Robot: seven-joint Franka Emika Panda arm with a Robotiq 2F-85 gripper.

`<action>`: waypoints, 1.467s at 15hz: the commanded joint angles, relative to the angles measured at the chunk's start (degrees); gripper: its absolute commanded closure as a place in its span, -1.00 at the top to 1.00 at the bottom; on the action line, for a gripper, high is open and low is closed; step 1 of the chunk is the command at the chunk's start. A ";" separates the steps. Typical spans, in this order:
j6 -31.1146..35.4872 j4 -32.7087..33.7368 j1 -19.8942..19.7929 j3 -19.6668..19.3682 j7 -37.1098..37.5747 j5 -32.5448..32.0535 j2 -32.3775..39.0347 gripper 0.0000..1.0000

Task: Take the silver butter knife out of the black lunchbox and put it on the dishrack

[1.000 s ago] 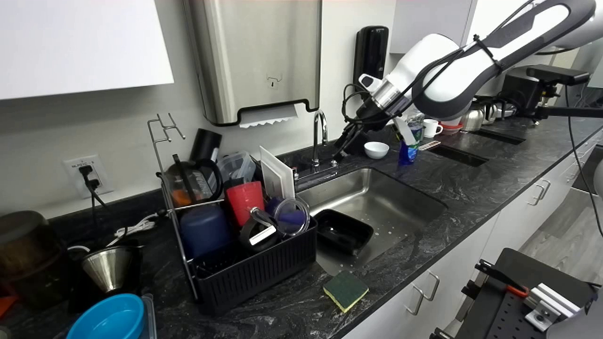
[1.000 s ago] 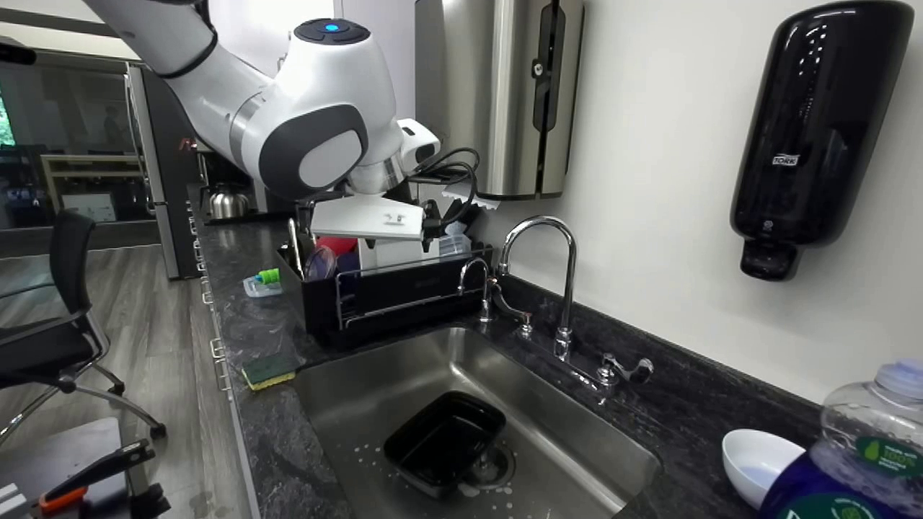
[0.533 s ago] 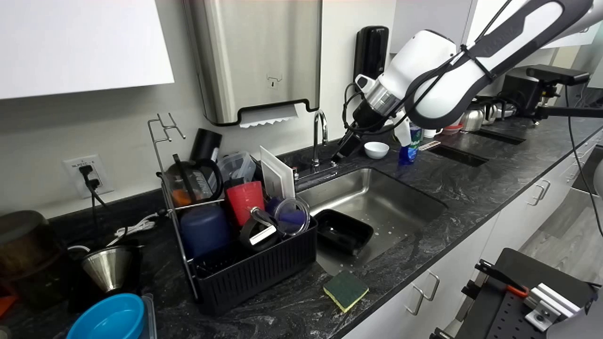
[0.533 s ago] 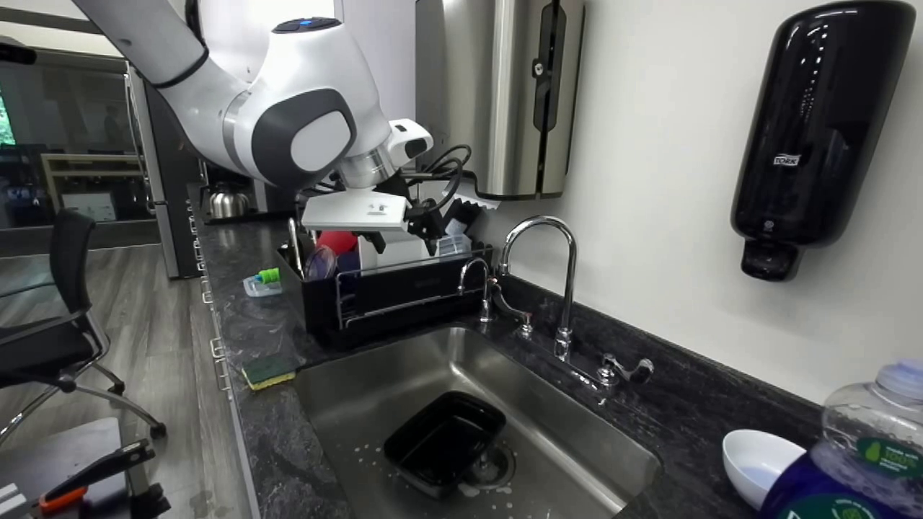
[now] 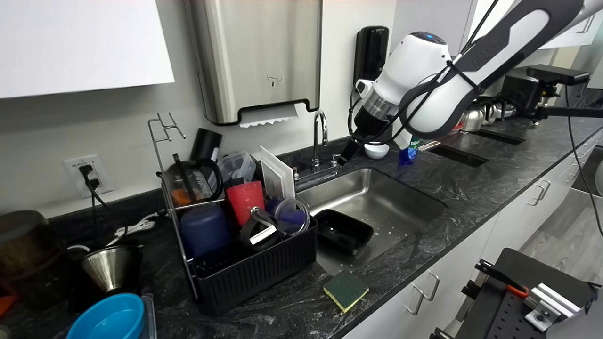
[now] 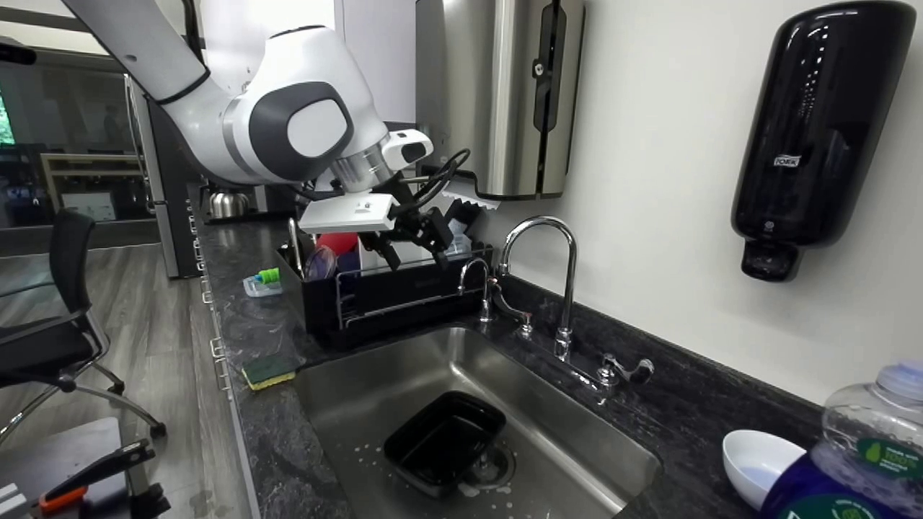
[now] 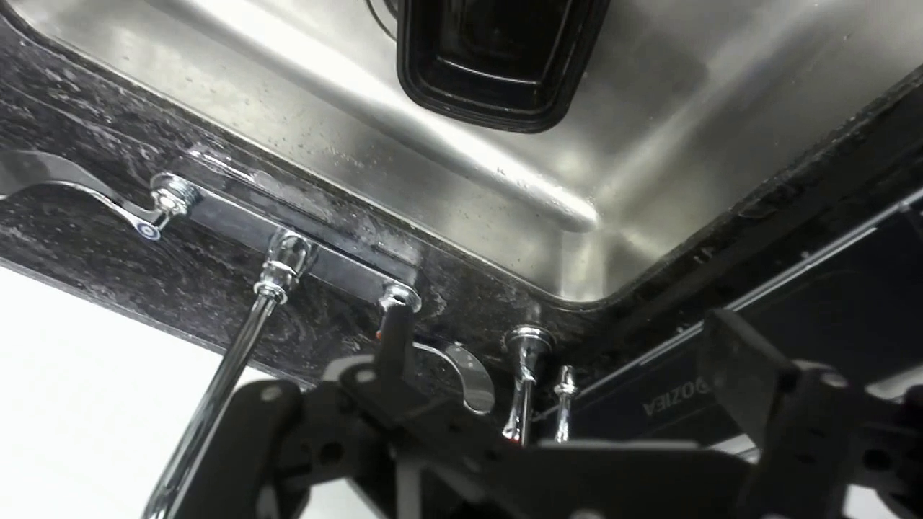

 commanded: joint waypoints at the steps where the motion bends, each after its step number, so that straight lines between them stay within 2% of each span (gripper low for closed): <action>1: -3.43 1.51 -2.61 2.37 4.94 -0.71 -4.60 1.00; 13: -11.39 4.82 -2.17 1.86 11.71 -3.44 -4.63 1.00; 21: -18.53 5.57 -2.53 2.60 11.14 -9.27 -0.34 1.00; 22: -15.71 5.12 -1.07 1.07 10.36 -7.00 -2.71 1.00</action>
